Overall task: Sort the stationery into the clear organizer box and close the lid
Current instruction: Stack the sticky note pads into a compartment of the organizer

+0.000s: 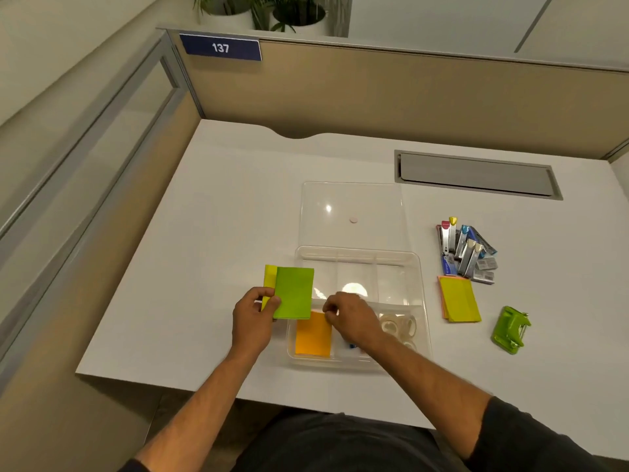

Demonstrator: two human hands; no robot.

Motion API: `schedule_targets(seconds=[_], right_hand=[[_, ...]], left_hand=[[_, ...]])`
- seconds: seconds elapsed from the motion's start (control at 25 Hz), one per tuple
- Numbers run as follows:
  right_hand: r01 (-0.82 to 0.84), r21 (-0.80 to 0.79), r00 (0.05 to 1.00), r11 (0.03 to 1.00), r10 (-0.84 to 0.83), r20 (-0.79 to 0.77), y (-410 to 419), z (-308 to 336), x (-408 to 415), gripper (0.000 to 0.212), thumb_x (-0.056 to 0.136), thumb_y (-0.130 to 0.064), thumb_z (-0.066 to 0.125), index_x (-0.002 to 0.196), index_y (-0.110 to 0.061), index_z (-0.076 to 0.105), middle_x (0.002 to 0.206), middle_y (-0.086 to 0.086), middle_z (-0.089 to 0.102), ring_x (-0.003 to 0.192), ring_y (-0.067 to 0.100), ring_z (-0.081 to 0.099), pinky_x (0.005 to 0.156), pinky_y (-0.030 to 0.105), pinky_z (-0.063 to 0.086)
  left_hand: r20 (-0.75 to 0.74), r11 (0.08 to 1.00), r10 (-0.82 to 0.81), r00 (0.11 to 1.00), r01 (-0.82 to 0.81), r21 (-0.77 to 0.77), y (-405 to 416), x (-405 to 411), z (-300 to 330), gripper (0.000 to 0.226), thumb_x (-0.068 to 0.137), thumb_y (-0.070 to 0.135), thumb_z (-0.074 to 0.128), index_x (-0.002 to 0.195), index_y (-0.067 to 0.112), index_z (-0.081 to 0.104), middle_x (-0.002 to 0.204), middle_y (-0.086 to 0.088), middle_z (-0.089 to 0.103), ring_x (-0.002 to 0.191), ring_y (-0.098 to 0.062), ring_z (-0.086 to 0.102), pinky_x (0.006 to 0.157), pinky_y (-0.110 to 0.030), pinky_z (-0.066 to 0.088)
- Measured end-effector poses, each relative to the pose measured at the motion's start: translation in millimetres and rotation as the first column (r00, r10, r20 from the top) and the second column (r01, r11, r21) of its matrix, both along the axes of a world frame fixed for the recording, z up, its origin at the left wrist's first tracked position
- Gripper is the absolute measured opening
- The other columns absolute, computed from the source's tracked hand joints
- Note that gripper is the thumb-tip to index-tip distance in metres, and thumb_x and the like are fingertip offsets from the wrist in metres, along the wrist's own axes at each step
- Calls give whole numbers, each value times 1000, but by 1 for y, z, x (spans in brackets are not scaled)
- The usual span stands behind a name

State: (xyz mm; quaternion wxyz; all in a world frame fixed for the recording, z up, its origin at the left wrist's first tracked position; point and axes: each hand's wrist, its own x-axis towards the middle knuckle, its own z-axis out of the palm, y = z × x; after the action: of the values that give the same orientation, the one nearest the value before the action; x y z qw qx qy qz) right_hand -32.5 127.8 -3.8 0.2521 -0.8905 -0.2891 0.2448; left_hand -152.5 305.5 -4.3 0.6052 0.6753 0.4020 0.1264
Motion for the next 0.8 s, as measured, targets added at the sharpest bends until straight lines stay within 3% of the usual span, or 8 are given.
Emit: schedule_targets(seconds=[0.08, 0.12, 0.2, 0.24, 0.4, 0.64, 0.8], right_hand=[[189, 147, 979, 971, -175, -108, -1, 5, 3, 15, 90, -22, 60, 95, -17, 73, 92, -8, 69, 80, 7, 63, 71, 27, 52], [310, 216, 935, 926, -256, -244, 0, 9, 5, 15, 91, -24, 60, 94, -17, 73, 90, -7, 70, 72, 8, 64, 63, 27, 52], [454, 270, 825, 849, -287, -487, 1, 18, 10, 16, 91, -28, 63, 93, -15, 73, 86, 0, 72, 59, 16, 63, 49, 30, 50], [468, 272, 799, 841, -270, -538, 3, 19, 11, 17, 89, -28, 65, 93, -13, 73, 84, 4, 73, 57, 20, 62, 46, 30, 48], [478, 262, 757, 838, -242, -607, 11, 17, 8, 14, 84, -16, 73, 86, -3, 70, 77, 14, 71, 53, 22, 58, 44, 29, 46], [551, 251, 689, 796, -264, -675, 13, 25, 4, 16, 86, -9, 71, 86, 6, 66, 64, 8, 65, 45, 16, 50, 42, 26, 43], [546, 186, 678, 817, -301, -671, -4, 28, 3, 12, 86, -7, 70, 80, 2, 66, 54, 2, 62, 38, 12, 44, 39, 21, 36]], left_hand=[[8, 1000, 0, 1000, 0, -31, 0, -1, 0, 13, 90, 10, 68, 93, 23, 67, 99, -8, 71, 84, -26, 69, 64, -32, 58], [13, 999, -3, 1000, 3, -49, -1, -1, 0, 12, 90, 10, 69, 93, 21, 68, 98, -9, 72, 83, -26, 70, 65, -33, 58], [25, 997, -14, 1000, 16, -75, -4, -2, 1, 11, 89, 9, 70, 95, 18, 69, 96, -12, 73, 80, -25, 69, 65, -33, 58], [29, 997, -20, 999, 22, -79, -6, -2, 1, 11, 88, 9, 70, 95, 18, 70, 96, -12, 73, 80, -24, 70, 65, -33, 58], [23, 997, -29, 999, 31, -73, -10, -2, 2, 12, 88, 11, 72, 95, 20, 70, 97, -9, 73, 81, -25, 71, 70, -39, 61], [54, 999, -8, 998, 11, -50, -4, -10, 4, 12, 95, 11, 62, 99, 14, 73, 102, -4, 72, 85, -19, 70, 66, -31, 60], [53, 999, -14, 998, 12, 44, 5, -16, 2, 24, 96, 5, 58, 97, 24, 72, 104, 2, 70, 83, -21, 67, 66, -32, 61]])
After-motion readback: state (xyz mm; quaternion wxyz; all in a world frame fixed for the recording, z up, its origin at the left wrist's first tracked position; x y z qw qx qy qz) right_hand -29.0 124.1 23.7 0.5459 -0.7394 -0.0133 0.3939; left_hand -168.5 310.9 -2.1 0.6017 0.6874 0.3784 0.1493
